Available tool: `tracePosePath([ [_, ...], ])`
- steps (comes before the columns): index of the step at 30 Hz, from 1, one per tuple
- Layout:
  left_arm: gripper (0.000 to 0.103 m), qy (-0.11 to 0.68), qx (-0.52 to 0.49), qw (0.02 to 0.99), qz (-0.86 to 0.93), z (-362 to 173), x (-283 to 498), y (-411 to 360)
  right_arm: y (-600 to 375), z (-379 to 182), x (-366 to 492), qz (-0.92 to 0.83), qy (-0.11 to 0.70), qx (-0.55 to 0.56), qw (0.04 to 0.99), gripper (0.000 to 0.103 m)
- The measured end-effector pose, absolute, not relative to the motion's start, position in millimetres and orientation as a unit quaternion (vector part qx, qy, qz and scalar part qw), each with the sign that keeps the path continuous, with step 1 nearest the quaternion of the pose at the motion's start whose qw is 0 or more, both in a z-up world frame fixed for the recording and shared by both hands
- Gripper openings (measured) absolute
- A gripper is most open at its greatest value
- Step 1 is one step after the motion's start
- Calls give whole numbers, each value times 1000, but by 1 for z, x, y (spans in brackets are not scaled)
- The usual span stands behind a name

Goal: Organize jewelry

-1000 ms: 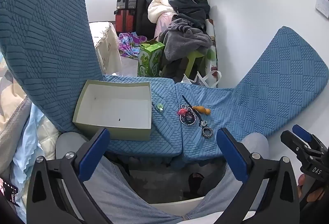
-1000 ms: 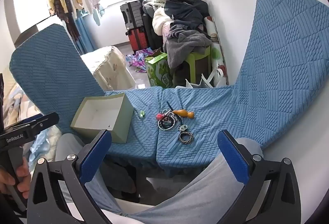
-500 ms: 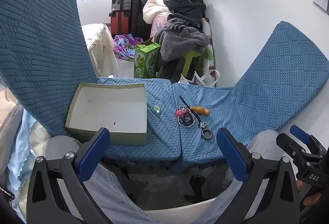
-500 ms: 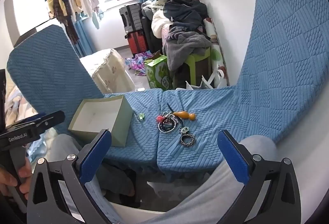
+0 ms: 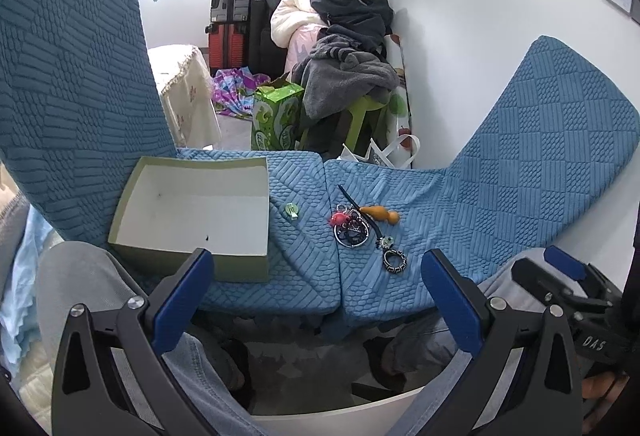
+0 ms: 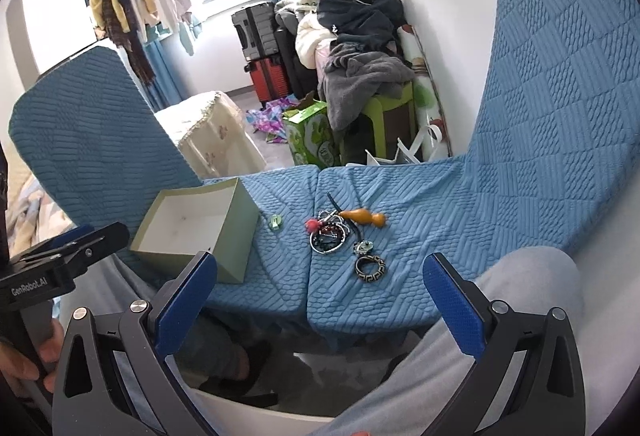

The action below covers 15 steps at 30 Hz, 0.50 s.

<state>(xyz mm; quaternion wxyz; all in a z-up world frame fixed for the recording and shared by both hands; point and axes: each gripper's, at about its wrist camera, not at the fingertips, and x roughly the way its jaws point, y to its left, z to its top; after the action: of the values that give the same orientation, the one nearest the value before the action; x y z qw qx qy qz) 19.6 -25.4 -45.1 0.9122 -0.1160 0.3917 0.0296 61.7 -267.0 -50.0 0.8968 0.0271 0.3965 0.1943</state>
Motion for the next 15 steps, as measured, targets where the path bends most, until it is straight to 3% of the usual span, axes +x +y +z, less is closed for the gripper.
tracePosePath([
  [15,103,394,-127,909,46,-69,37,-4,-244,-87,80,202,409,18,890,103],
])
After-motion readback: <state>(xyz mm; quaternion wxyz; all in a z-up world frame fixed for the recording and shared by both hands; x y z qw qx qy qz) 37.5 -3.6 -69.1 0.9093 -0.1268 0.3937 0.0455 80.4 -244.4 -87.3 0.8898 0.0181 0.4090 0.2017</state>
